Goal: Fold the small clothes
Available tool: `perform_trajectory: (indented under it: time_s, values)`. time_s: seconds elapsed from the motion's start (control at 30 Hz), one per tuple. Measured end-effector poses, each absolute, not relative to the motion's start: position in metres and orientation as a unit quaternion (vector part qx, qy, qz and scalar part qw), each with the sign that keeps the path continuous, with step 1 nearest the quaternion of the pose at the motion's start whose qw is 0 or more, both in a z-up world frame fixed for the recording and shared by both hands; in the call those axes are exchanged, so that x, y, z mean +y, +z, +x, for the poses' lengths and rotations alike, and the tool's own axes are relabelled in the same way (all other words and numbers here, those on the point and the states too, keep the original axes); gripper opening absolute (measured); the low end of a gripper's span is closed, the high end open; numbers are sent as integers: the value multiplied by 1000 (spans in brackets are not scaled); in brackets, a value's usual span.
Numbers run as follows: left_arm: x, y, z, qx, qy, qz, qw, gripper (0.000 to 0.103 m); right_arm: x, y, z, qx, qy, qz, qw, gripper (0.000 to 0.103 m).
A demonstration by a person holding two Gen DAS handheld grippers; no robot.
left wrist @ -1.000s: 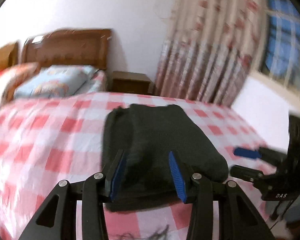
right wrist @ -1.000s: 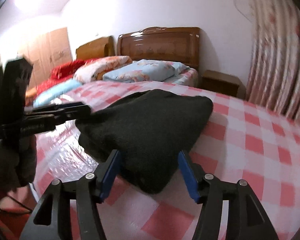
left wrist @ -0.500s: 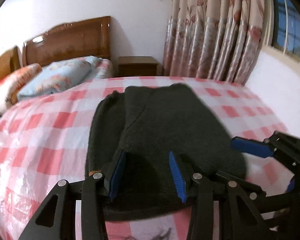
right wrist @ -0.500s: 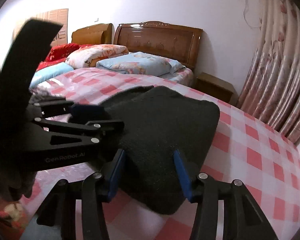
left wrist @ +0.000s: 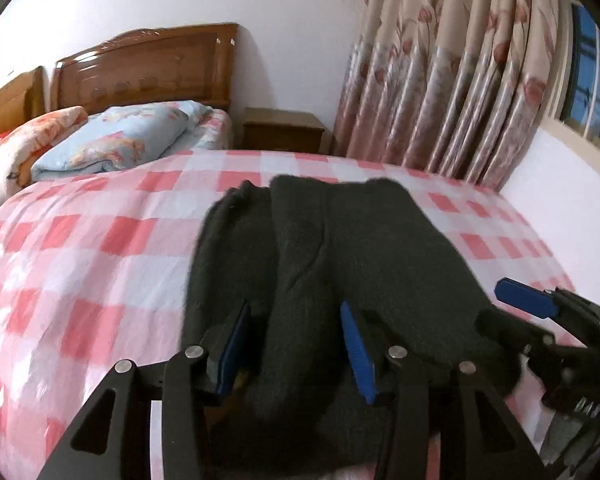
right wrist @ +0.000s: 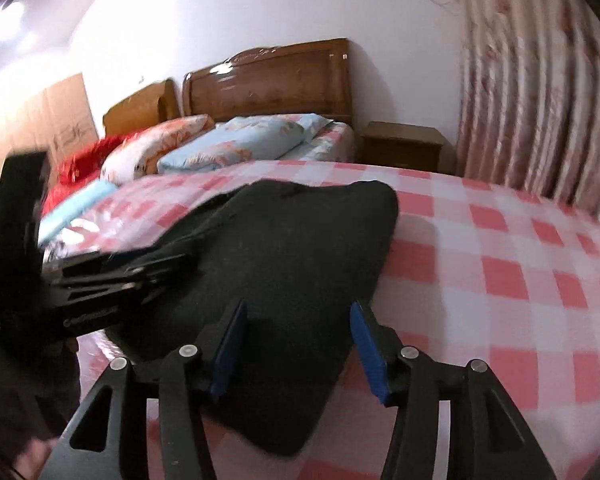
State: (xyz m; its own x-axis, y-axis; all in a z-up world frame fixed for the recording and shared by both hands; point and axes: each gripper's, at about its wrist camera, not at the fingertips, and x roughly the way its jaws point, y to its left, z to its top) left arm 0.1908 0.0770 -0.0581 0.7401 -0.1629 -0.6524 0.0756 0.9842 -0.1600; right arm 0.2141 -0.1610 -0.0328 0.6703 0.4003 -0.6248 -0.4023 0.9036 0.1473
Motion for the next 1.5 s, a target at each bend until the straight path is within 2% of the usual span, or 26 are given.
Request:
perform_trajectory:
  time_s: [0.17,0.27,0.3,0.4,0.43,0.57,0.77,1.5]
  values:
    - [91,-30,116,269,-63,-84,957,47,-184,-9,154,306,254,21,917,103]
    - [89,2,82,220,-48,-56,973,49,-188,4,121,272,250,28,929,103]
    - [86,10,73,205,-41,-42,977,54,-192,10,110,259,244,38,934,103]
    - [74,30,37,149,-18,-13,989,81,-201,21,78,228,219,76,946,103]
    - [71,31,27,132,-10,-18,991,85,-201,21,71,228,214,82,946,103]
    - [66,16,24,167,-28,-44,985,85,-188,3,55,252,195,70,945,103]
    - [47,-19,36,242,17,-4,970,85,-179,-31,65,316,155,49,935,103]
    - [50,-32,24,242,30,-17,970,84,-168,-26,57,293,156,10,943,103]
